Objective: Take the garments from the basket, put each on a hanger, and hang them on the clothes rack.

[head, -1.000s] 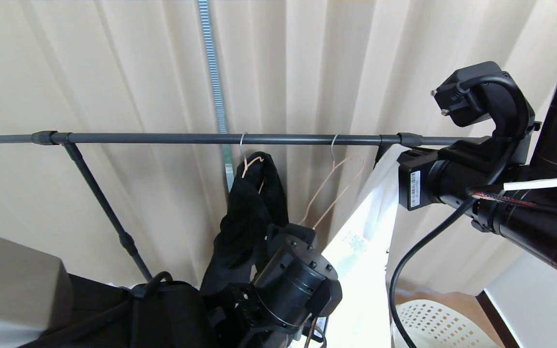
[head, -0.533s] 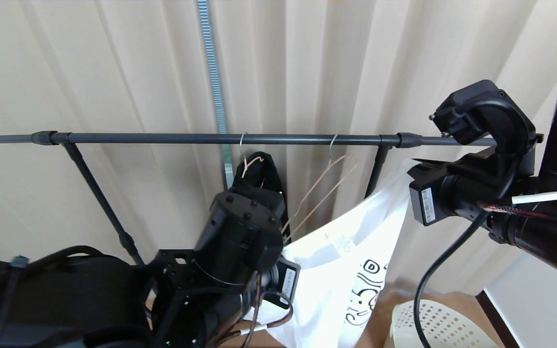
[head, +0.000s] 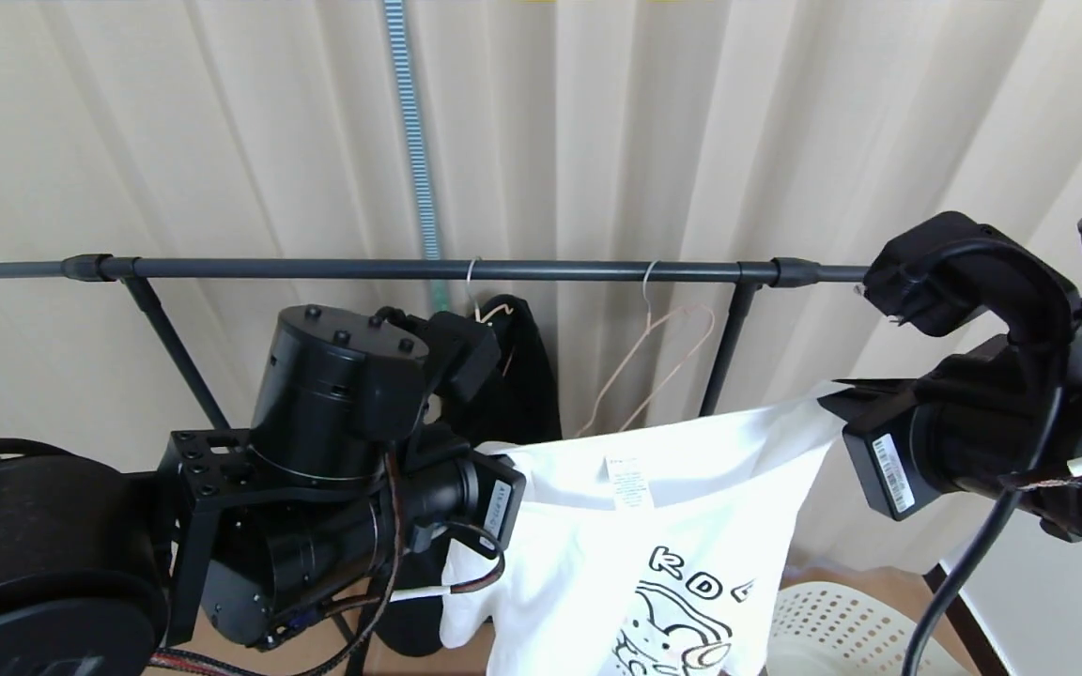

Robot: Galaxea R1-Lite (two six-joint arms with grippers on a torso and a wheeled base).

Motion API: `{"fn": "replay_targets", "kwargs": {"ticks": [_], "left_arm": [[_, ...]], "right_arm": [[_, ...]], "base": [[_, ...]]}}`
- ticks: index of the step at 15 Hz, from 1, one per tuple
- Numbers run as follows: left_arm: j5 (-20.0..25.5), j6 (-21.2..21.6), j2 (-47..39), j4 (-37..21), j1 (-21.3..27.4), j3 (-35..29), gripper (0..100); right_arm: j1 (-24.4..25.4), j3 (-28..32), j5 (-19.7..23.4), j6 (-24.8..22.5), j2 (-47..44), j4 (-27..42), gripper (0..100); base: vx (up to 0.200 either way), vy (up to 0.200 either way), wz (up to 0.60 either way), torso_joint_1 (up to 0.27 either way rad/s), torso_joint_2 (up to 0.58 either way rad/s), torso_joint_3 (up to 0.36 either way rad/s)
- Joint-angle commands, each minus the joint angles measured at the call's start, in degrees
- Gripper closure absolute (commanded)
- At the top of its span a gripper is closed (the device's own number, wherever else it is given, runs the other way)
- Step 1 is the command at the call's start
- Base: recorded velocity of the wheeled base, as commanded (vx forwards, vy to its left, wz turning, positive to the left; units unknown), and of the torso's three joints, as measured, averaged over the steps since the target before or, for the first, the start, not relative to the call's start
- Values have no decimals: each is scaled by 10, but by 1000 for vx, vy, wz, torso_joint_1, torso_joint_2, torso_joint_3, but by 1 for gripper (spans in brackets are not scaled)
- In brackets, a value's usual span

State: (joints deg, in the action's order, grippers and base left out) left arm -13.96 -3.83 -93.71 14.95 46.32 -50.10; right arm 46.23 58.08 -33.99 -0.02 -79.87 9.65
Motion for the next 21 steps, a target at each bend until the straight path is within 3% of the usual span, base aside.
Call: {"fn": "replay_targets", "kwargs": {"ticks": [1,3,8,10,13,17,19,21], "left_arm": [[26,9,6,2,-13,-1,100],[35,11,3,2,-19,-1,100],[54,41,1,24,-28,-23,100],[81,44,-18,32,-33,-58,100],[113,43,-61,47,-38,-122,100],[152,43,-123,61,-48,-226,100],[176,42,-126,61,-49,-246,100],[186,42,-126,61,-49,-247,100]], "right_arm": [[20,8,1,78,-25,6,100],[21,13,1,100,-47,10,100],[35,11,0,63,-5,79,100],[91,15,1,57,29,151,100],[169,14,3,72,29,170,100],[251,39,45,165,-37,165,100],[271,79,96,242,-72,164,100],[272,110,104,317,-105,121,100]], "base": [[0,0,0,0,0,0],[0,0,0,0,0,0],[0,0,0,0,0,0],[0,0,0,0,0,0],[0,0,0,0,0,0],[0,0,0,0,0,0],[0,0,0,0,0,0],[0,0,0,0,0,0]]}}
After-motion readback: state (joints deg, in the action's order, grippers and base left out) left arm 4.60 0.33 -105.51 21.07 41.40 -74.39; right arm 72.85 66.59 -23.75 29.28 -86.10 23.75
